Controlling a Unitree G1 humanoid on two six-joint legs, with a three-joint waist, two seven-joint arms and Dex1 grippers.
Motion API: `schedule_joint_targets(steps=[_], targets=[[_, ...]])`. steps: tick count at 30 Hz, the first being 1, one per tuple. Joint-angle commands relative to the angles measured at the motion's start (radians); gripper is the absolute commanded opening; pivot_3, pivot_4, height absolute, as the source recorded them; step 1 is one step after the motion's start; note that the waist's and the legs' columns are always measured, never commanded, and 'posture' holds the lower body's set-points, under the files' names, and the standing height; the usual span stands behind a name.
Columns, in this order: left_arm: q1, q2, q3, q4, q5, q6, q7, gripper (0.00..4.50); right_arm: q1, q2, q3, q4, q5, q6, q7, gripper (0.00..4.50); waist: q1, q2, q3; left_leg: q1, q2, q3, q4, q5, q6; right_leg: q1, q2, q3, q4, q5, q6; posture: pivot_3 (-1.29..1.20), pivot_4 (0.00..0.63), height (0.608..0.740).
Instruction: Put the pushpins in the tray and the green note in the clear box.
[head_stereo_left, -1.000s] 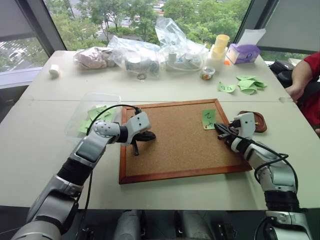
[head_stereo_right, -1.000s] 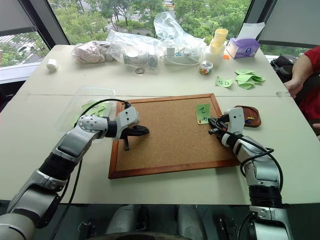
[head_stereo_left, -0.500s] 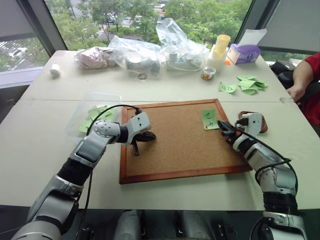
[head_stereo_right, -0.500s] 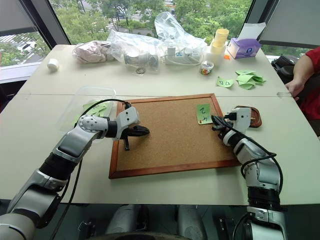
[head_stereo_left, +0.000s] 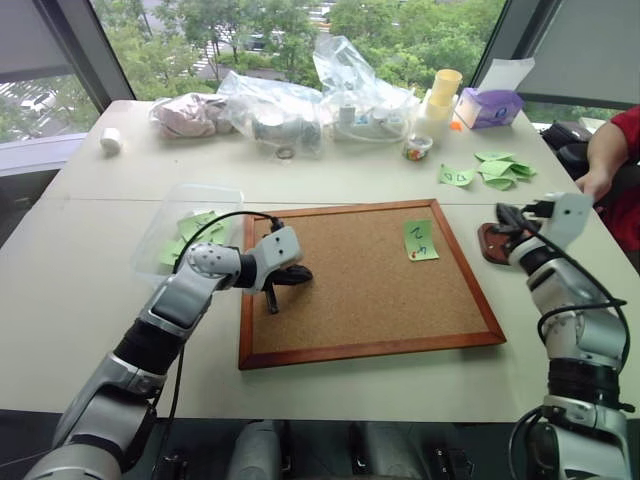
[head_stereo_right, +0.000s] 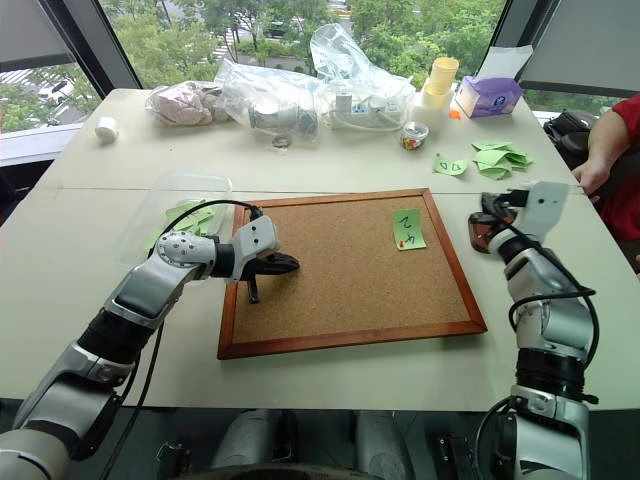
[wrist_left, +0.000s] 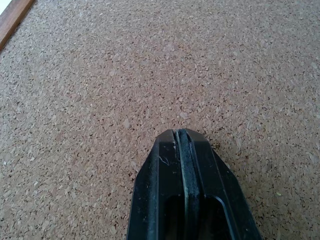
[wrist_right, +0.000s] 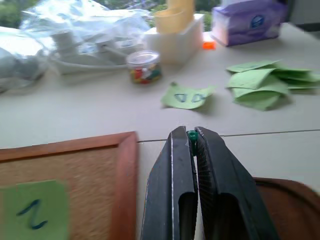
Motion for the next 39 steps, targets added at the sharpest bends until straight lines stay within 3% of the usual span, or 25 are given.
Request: schedule_joint_targets(steps=[1,7,8,10,17,27,33,39], targets=[[0.004,0.001,-0.016,0.0,0.01,0.008,-0.015,0.0,-0.031,-0.032,-0.001,0.087,-0.052,-0.031,-0.027,0.08,-0.002,0.0,0.0,0.0,0.0,0.0,0.0,0.0,0.0,0.0,0.0,0.0,0.0,0.0,0.0,0.0,0.15,0.735],[0.007,-0.007,-0.014,0.002,0.016,0.006,-0.01,0.0,-0.072,-0.048,0.025,0.226,-0.086,-0.055,-0.002,0.08,-0.002,0.001,0.0,0.001,0.0,0.001,0.0,0.0,0.0,0.0,0.0,0.001,0.0,0.0,0.0,0.0,0.15,0.735],[0.009,-0.008,-0.012,0.002,0.016,0.006,-0.007,0.0,-0.075,-0.047,0.025,0.238,-0.087,-0.06,0.0,0.35,-0.002,0.001,0.0,0.001,0.0,0.001,0.0,0.0,0.0,0.0,0.0,0.001,0.0,0.0,0.0,0.0,0.15,0.735],[0.013,-0.009,-0.007,-0.002,0.014,0.01,-0.005,0.0,-0.079,-0.044,0.022,0.25,-0.087,-0.067,0.003,0.95,-0.001,0.001,0.0,0.001,0.0,0.001,0.0,0.0,0.0,0.0,0.0,0.001,0.0,0.0,0.0,0.0,0.15,0.735],[0.021,-0.004,-0.001,-0.014,0.015,0.02,-0.003,0.0,-0.081,-0.044,0.016,0.27,-0.084,-0.085,0.002,4.46,-0.002,0.001,0.0,0.001,0.0,0.001,0.0,0.0,0.0,0.0,0.0,0.001,0.0,0.0,0.0,0.0,0.15,0.735],[0.023,-0.005,-0.003,-0.013,0.018,0.019,-0.001,0.0,-0.06,-0.043,-0.023,0.178,-0.042,-0.086,0.007,4.46,-0.002,0.001,0.0,0.001,0.0,0.001,0.0,0.0,0.0,0.0,0.0,0.001,0.0,0.0,0.0,0.0,0.15,0.735],[0.024,-0.002,-0.001,-0.011,0.017,0.017,-0.003,0.0,0.108,-0.044,0.141,-0.246,0.012,0.026,0.198,4.46,-0.002,0.002,-0.001,0.001,0.001,0.0,0.0,0.0,0.0,0.0,0.0,0.001,0.0,0.0,0.0,0.0,0.15,0.735],[0.018,-0.009,-0.004,-0.001,0.02,0.011,-0.002,0.0,0.175,0.016,0.229,-0.337,0.043,0.089,0.24,4.46,0.001,0.002,-0.001,0.001,0.0,0.0,0.0,0.0,0.0,0.0,0.0,0.001,0.0,0.0,0.0,0.0,0.15,0.735]])
